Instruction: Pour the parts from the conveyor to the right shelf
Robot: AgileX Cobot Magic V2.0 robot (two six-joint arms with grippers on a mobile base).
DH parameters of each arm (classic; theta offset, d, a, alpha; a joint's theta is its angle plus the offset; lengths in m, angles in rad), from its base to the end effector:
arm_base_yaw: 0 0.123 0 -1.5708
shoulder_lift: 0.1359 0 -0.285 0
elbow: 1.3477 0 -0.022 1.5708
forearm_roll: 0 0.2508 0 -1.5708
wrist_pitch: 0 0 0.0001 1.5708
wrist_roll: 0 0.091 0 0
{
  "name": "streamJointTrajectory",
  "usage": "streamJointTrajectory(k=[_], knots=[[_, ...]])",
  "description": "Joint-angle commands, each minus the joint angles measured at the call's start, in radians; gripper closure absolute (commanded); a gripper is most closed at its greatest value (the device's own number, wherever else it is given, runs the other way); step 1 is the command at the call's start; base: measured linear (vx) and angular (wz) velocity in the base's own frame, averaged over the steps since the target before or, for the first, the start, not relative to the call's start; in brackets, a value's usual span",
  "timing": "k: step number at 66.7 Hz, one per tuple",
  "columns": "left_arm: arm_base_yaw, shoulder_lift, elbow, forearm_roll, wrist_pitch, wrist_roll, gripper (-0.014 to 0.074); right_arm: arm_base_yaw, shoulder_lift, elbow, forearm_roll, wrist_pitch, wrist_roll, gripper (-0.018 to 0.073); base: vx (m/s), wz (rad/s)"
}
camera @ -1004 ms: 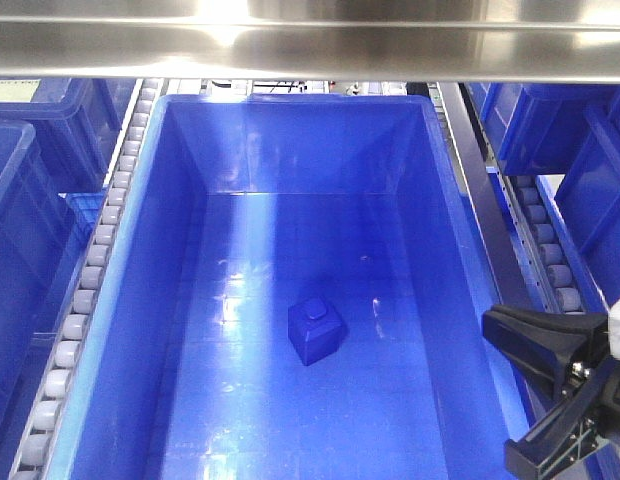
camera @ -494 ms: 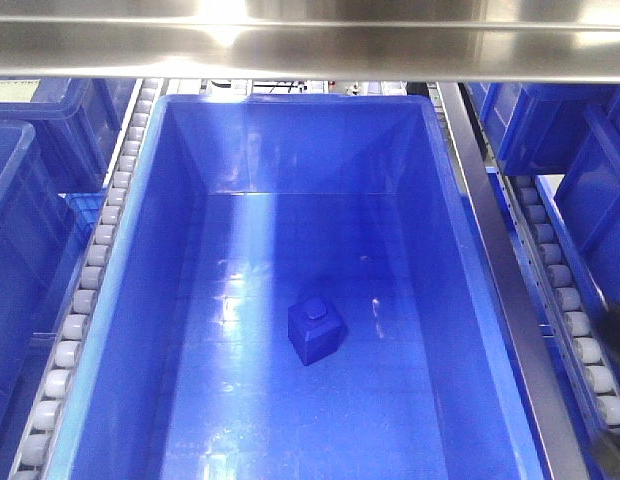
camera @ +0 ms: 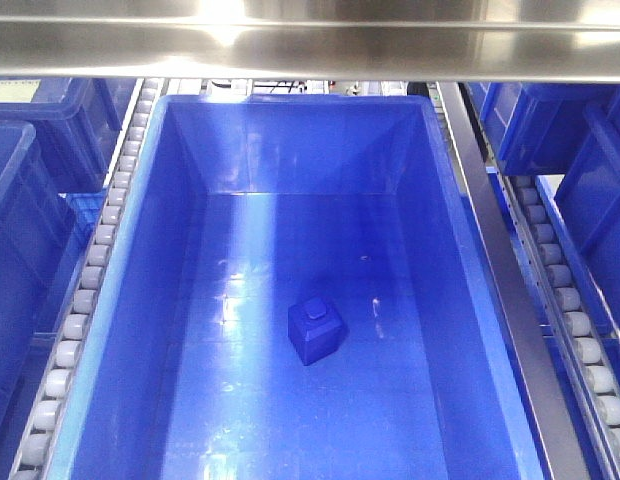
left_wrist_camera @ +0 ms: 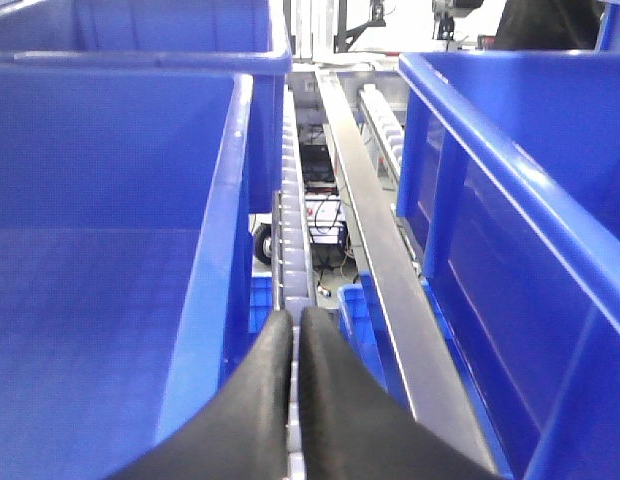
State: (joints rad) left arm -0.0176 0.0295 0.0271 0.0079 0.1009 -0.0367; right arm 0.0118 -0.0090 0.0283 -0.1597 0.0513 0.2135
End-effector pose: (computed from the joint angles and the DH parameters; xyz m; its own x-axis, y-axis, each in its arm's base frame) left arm 0.0597 -0.0010 0.1931 -0.0707 -0.0276 -0.9971 0.0148 0.9995 -0.0287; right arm 0.0570 -0.0001 0.1995 0.0170 0.0542 -0.9984 -0.0046 0.9985 0.0541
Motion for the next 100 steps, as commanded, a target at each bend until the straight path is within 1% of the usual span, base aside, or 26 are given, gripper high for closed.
streamJointTrajectory(k=[1,9,100], knots=[[-0.007,0.016,-0.02,-0.008,-0.079,-0.008,0.0602,-0.004,-0.015,0.008,-0.003,-0.031,-0.002,0.0568,0.0,0.0],[-0.007,0.016,-0.02,-0.008,-0.079,-0.008,0.0602,-0.004,-0.015,0.008,-0.003,-0.011,-0.002,0.0568,0.0,0.0],[-0.007,0.016,-0.02,-0.008,-0.079,-0.008,0.0602,-0.004,-0.014,0.008,-0.003,-0.01,-0.002,0.0568,0.0,0.0]])
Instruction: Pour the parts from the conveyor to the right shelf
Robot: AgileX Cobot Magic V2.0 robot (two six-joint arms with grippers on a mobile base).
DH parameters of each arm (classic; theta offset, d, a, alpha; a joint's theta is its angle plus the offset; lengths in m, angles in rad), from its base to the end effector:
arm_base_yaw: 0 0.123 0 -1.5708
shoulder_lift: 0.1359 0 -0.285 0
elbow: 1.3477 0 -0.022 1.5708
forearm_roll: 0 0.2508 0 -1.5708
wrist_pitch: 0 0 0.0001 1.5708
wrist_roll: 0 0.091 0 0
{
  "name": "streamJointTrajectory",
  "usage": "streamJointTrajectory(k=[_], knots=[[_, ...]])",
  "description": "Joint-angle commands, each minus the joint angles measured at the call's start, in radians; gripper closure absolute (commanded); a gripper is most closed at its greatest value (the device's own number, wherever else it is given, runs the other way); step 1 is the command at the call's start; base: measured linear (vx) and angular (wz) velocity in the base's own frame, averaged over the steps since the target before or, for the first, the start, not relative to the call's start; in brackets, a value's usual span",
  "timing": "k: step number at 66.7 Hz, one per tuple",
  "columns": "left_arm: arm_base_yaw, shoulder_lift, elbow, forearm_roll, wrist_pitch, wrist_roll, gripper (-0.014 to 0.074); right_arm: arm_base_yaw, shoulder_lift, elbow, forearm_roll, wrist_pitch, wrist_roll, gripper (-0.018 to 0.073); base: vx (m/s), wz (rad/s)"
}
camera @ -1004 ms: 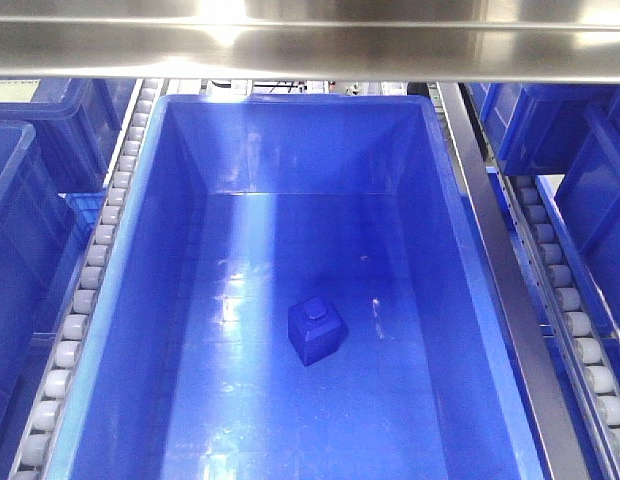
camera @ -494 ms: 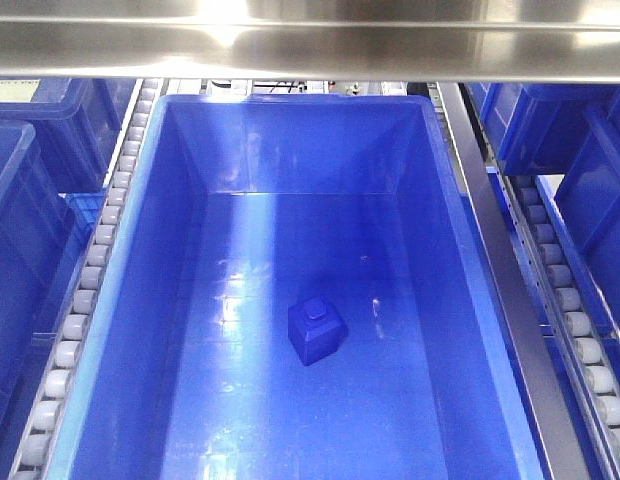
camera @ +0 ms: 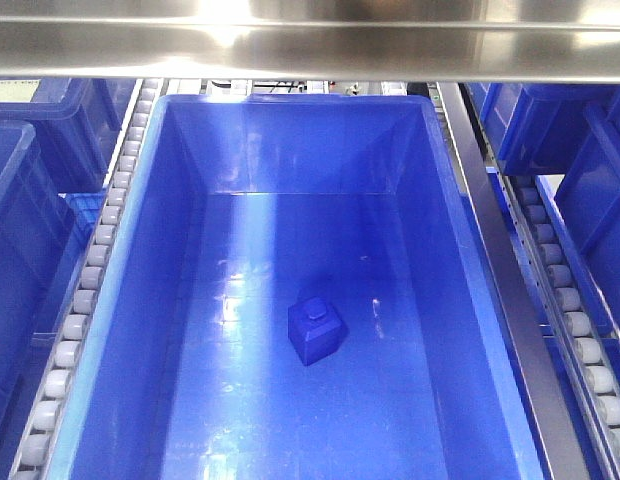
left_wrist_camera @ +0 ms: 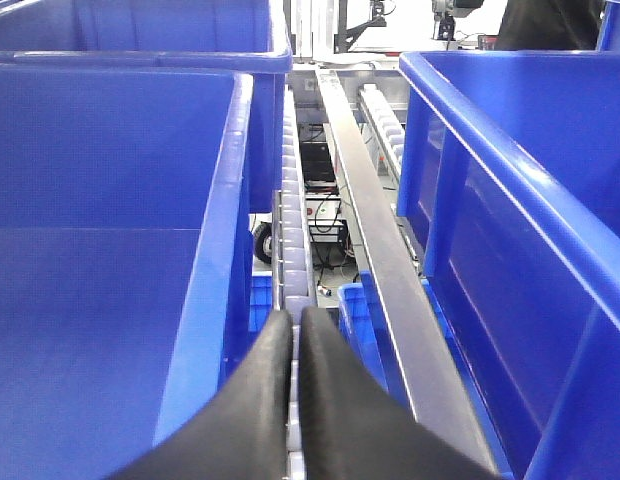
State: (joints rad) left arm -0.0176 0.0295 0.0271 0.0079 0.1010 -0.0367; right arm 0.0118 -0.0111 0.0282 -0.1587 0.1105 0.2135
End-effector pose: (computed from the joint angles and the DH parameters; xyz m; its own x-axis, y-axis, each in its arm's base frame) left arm 0.0597 -0.0010 0.1931 -0.0708 -0.0276 -0.9971 0.0148 0.9995 -0.0287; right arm 0.0568 -0.0009 0.1943 -0.0386 0.0553 -0.9977 0.0078 0.9985 0.0550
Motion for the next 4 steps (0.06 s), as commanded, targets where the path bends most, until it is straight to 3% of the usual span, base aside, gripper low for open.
streamJointTrajectory(k=[1,4], knots=[[-0.007,0.016,-0.02,-0.008,-0.079,-0.008,0.0602,-0.004,-0.012,0.008,-0.004,-0.069,-0.002,0.0568,0.0,0.0],[-0.007,0.016,-0.02,-0.008,-0.079,-0.008,0.0602,-0.004,-0.012,0.008,-0.004,-0.069,-0.002,0.0568,0.0,0.0]])
